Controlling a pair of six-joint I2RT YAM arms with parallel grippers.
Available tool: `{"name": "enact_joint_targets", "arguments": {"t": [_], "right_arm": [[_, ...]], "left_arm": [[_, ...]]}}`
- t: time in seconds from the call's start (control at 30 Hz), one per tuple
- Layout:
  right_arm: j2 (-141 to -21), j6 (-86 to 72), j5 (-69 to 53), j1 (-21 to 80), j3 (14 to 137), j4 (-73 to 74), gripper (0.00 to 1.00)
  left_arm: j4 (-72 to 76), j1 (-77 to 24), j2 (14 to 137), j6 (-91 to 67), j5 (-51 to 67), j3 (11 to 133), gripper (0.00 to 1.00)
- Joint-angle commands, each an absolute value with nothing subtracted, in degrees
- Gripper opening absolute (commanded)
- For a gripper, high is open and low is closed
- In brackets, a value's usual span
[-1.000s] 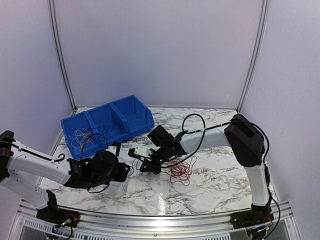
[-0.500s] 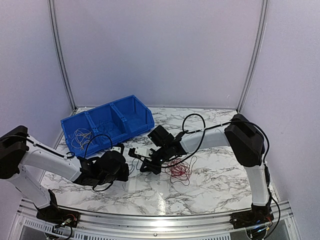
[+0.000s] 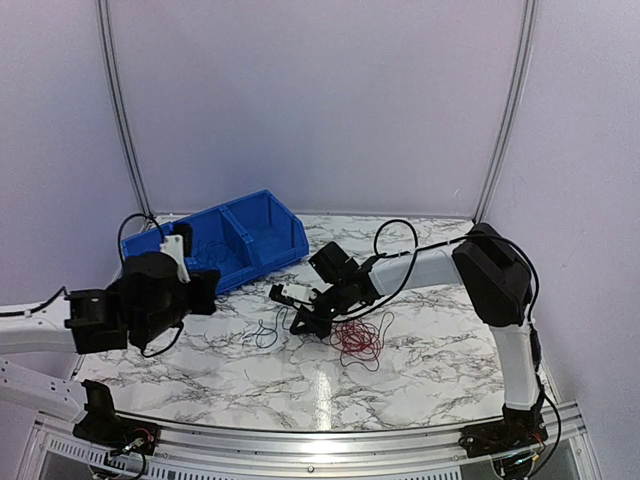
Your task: Untangle the cables
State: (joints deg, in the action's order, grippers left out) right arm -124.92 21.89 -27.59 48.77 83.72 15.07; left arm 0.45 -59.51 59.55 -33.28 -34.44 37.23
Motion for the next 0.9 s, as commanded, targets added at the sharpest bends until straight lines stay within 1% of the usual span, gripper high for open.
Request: {"name": "enact_joint_targets", "arguments": {"t": [0.0, 0.07, 0.1, 0.17, 0.23, 0.33, 0.43, 0.57, 0.63, 0.7, 0.87], "right_arm": [[-126.57, 20.76, -28.51, 47.99, 83.98, 16.70, 0.00], [-127.11, 20.51, -29.18, 47.99, 84.17, 16.70, 0.00], [-127.40, 20.36, -29.38, 48.04, 84.32, 16.82, 0.00], [-127.89, 20.36, -29.59, 48.05, 84.54, 17.11, 0.00], [-128.11, 20.55, -29.59, 47.99, 84.51, 17.22, 0.00], [-128.10, 20.44, -29.65, 47.99, 84.38, 17.27, 0.00], [-128.21, 20.18, -29.97, 47.98, 84.45, 17.31, 0.00], [-128.32, 19.96, -30.35, 47.95, 84.59, 17.48, 0.00], [-128.36, 19.95, -30.60, 47.98, 84.64, 17.62, 0.00], [-128.32, 19.91, -30.67, 47.94, 84.75, 17.71, 0.00], [-128.23, 19.95, -30.89, 47.99, 84.73, 17.84, 0.00]], "left_arm": [[-11.57, -59.07, 47.67, -27.31, -41.71, 42.86, 0.00], [-11.84, -59.06, 46.74, -26.48, -36.26, 43.67, 0.00], [-11.71, -59.06, 47.76, -27.28, -32.55, 43.59, 0.05], [-10.98, -59.15, 53.33, -29.21, -25.98, 42.64, 0.25], [-10.21, -59.78, 59.72, -30.82, -22.62, 41.73, 0.32], [-5.92, -60.81, 67.48, -31.64, -18.25, 39.70, 0.34], [-1.80, -60.66, 73.41, -32.15, -16.45, 38.29, 0.35], [2.42, -59.42, 80.10, -32.25, -12.02, 39.32, 0.28], [4.15, -58.20, 82.89, -32.21, -9.58, 39.60, 0.27], [4.91, -57.32, 85.40, -32.11, -8.35, 40.38, 0.29], [3.25, -56.49, 88.95, -31.82, -11.11, 43.07, 0.39]]}}
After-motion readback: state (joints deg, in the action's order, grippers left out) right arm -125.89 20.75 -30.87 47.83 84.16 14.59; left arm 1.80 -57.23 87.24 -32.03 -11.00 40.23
